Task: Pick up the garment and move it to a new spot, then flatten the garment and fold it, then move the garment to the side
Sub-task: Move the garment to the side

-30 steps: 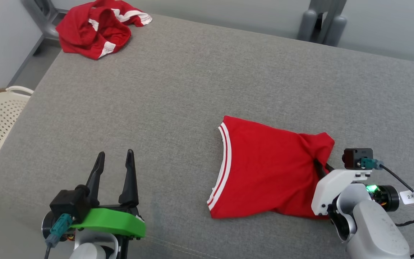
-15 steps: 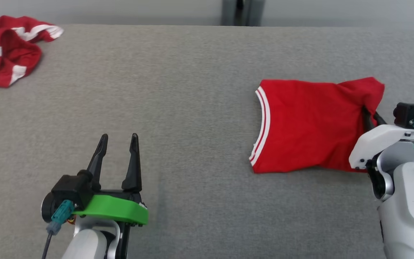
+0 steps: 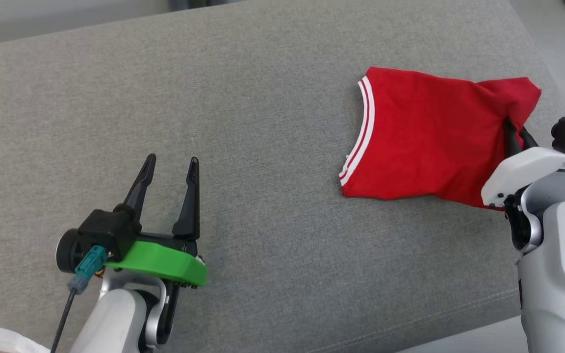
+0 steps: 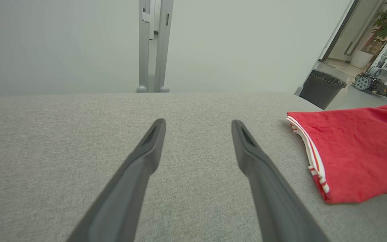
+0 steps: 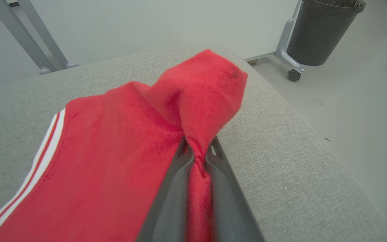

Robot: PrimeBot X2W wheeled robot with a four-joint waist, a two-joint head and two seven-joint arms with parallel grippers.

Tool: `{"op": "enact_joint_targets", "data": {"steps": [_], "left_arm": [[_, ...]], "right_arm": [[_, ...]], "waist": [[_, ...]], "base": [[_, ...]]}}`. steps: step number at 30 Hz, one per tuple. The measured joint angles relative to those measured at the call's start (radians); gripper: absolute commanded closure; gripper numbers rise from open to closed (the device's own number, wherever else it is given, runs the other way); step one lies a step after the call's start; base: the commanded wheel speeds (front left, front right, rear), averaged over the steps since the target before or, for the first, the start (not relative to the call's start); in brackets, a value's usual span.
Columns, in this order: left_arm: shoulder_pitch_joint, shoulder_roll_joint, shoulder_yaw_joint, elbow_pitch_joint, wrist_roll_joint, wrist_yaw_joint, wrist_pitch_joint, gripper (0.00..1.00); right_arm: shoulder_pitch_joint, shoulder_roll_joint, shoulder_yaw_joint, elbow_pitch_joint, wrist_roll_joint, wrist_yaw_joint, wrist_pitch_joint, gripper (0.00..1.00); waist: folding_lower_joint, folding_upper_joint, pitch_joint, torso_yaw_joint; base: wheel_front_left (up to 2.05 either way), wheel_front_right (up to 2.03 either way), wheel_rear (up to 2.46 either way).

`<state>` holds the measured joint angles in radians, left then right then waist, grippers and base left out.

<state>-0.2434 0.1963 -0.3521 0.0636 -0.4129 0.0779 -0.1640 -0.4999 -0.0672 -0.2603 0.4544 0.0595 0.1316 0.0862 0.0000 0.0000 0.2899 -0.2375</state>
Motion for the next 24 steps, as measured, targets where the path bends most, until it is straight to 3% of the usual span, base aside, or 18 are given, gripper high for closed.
{"op": "enact_joint_targets", "data": {"steps": [8,17,22,23,24], "left_arm": [[-0.006,0.010,0.007,-0.015,0.000,0.011,0.003,0.00],[-0.018,0.021,0.014,-0.039,0.000,0.024,0.004,0.00],[-0.029,0.021,0.011,-0.044,0.000,0.027,0.003,0.00],[-0.030,0.021,0.011,-0.044,0.000,0.028,0.002,0.00],[-0.030,0.021,0.011,-0.044,0.000,0.028,0.000,0.00]], "right_arm": [[-0.095,-0.046,0.030,0.042,-0.007,0.000,0.013,1.00],[-0.265,-0.244,0.021,0.179,0.007,0.000,0.071,1.00],[-0.315,-0.317,-0.007,0.244,-0.002,0.000,0.080,1.00],[-0.325,-0.334,-0.003,0.258,-0.002,0.000,0.080,0.93],[-0.330,-0.343,-0.003,0.266,-0.002,0.000,0.079,0.61]], "waist": [[0.0000,0.0000,0.060,0.002],[0.0000,0.0000,0.106,0.102],[0.0000,0.0000,0.136,0.148],[0.0001,0.0000,0.143,0.157],[0.0001,0.0000,0.147,0.163]], "base": [[0.00,0.00,0.00],[0.00,0.00,0.00],[0.00,0.00,0.00],[0.00,0.00,0.00],[0.00,0.00,0.00]]}}
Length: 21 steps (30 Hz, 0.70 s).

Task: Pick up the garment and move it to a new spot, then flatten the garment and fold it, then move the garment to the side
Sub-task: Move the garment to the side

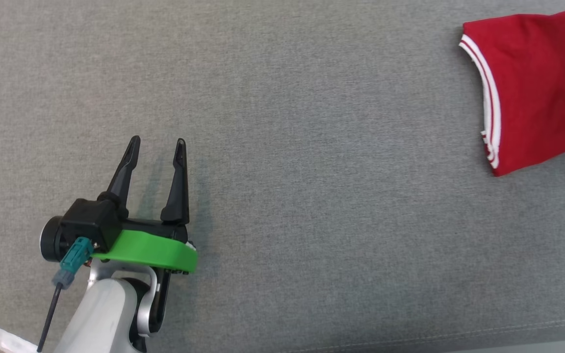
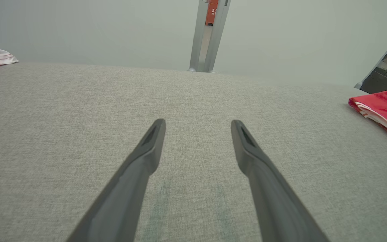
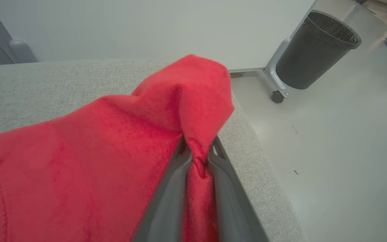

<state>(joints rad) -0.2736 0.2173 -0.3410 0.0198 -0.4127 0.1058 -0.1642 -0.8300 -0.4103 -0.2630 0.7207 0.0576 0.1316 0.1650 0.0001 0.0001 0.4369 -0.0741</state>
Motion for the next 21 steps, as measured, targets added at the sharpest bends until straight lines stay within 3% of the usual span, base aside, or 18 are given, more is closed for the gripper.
{"op": "enact_joint_targets", "data": {"steps": [1,2,6,13,21], "left_arm": [[0.000,0.000,0.000,0.000,0.000,0.000,0.000,0.00],[0.000,0.000,-0.001,0.001,0.000,0.000,-0.002,0.00],[-0.003,0.000,-0.005,0.006,0.000,0.001,-0.005,0.00],[-0.003,0.000,-0.006,0.025,-0.007,0.004,-0.015,0.00],[-0.004,0.009,0.013,0.070,-0.030,-0.004,-0.031,0.00]], "right_arm": [[-0.005,-0.010,-0.001,0.008,-0.003,0.000,-0.010,0.42],[-0.011,-0.019,-0.006,0.020,-0.011,0.000,-0.013,0.00],[-0.020,-0.033,-0.033,0.047,-0.028,0.000,-0.040,0.00],[-0.017,-0.002,-0.020,0.053,-0.050,0.000,-0.081,0.00],[-0.009,0.057,0.085,-0.019,-0.004,0.000,-0.125,0.00]], "waist": [[0.0000,0.0000,0.005,0.007],[0.0000,0.0000,0.010,0.012],[0.0000,0.0000,0.019,0.029],[0.0000,0.0000,-0.011,0.026],[0.0000,-0.0001,-0.085,0.020]], "base": [[0.00,0.00,0.00],[0.00,0.00,0.00],[0.00,0.00,0.00],[0.00,0.00,0.00],[0.00,0.00,0.00]]}}
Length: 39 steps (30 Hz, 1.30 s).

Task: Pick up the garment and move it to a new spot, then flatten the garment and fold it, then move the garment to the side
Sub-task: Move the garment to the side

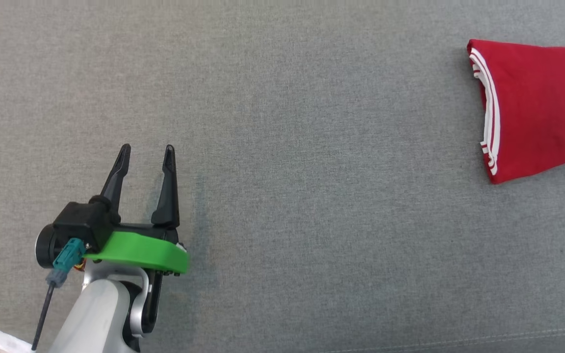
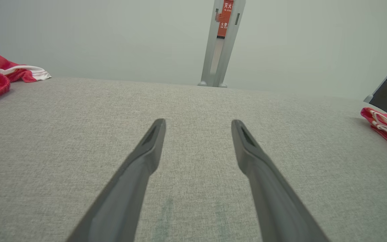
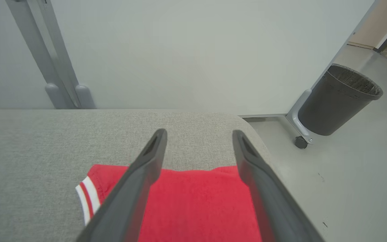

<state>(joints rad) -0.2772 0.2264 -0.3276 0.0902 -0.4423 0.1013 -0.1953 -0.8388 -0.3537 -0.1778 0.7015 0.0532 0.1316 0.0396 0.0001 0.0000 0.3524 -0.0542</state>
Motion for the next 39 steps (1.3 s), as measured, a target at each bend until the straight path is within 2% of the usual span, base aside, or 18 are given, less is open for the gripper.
{"op": "enact_joint_targets", "data": {"steps": [9,12,16,22,29,39], "left_arm": [[0.014,-0.023,0.031,0.113,-0.050,-0.008,-0.034,0.00],[0.044,-0.030,0.044,0.143,-0.059,-0.004,-0.045,0.00],[0.095,-0.036,0.052,0.184,-0.064,-0.005,-0.054,0.00],[0.157,-0.045,0.070,0.205,-0.062,-0.005,-0.063,0.00],[0.214,-0.054,0.092,0.184,-0.048,-0.004,-0.067,0.00],[0.237,-0.071,0.097,0.150,-0.030,-0.006,-0.067,0.00]], "right_arm": [[0.165,0.109,0.095,-0.115,0.076,0.000,-0.058,0.00],[0.238,0.147,0.100,-0.157,0.063,0.000,-0.089,0.00],[0.370,0.236,0.097,-0.221,0.044,0.000,-0.128,0.00],[0.550,0.298,0.089,-0.321,0.000,0.000,-0.187,0.00],[0.695,0.305,0.147,-0.419,0.070,0.000,-0.226,0.00],[0.822,0.304,0.145,-0.525,0.089,0.000,-0.209,0.00]], "waist": [[0.0000,0.0000,-0.123,0.020],[0.0000,0.0000,-0.162,0.032],[0.0000,0.0000,-0.220,0.053],[0.0000,0.0000,-0.289,0.088],[-0.0001,0.0000,-0.353,0.111],[-0.0001,0.0000,-0.377,0.105]], "base": [[0.00,0.00,0.00],[0.00,0.00,0.00],[0.00,0.00,0.00],[0.00,0.00,0.00],[0.00,0.00,0.00],[0.00,0.00,0.00]]}}
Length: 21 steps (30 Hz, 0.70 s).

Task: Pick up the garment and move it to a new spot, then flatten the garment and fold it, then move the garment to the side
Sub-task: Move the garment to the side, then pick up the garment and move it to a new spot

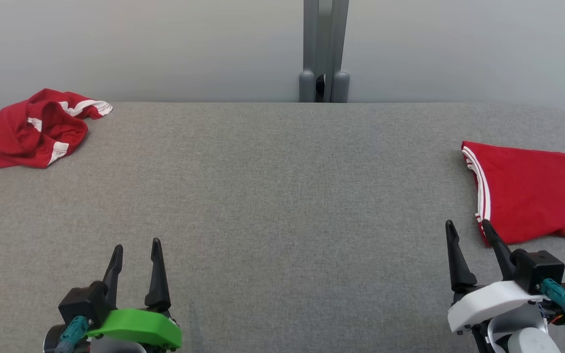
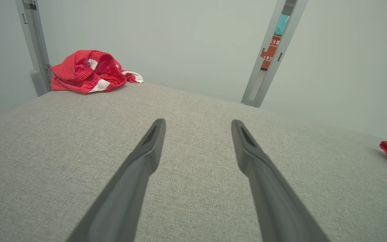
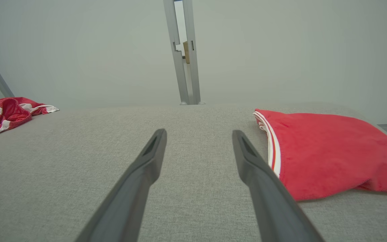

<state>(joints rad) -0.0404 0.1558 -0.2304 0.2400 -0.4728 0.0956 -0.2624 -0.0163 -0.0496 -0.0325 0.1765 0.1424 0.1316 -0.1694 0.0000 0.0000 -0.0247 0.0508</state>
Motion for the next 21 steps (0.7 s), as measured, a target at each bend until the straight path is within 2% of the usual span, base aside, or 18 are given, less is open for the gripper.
{"op": "enact_joint_targets", "data": {"steps": [14,21], "left_arm": [[0.004,0.002,-0.005,-0.006,0.003,-0.003,0.000,0.00],[-0.011,0.004,-0.009,-0.011,0.004,-0.003,0.002,0.00]], "right_arm": [[0.012,0.000,0.008,-0.010,0.017,0.000,0.002,0.00],[0.012,0.000,0.003,-0.014,0.015,0.000,0.002,0.00]], "waist": [[0.0000,0.0000,0.007,0.003],[0.0000,0.0000,0.008,0.058]], "base": [[0.00,0.00,0.00],[0.00,0.00,0.00]]}}
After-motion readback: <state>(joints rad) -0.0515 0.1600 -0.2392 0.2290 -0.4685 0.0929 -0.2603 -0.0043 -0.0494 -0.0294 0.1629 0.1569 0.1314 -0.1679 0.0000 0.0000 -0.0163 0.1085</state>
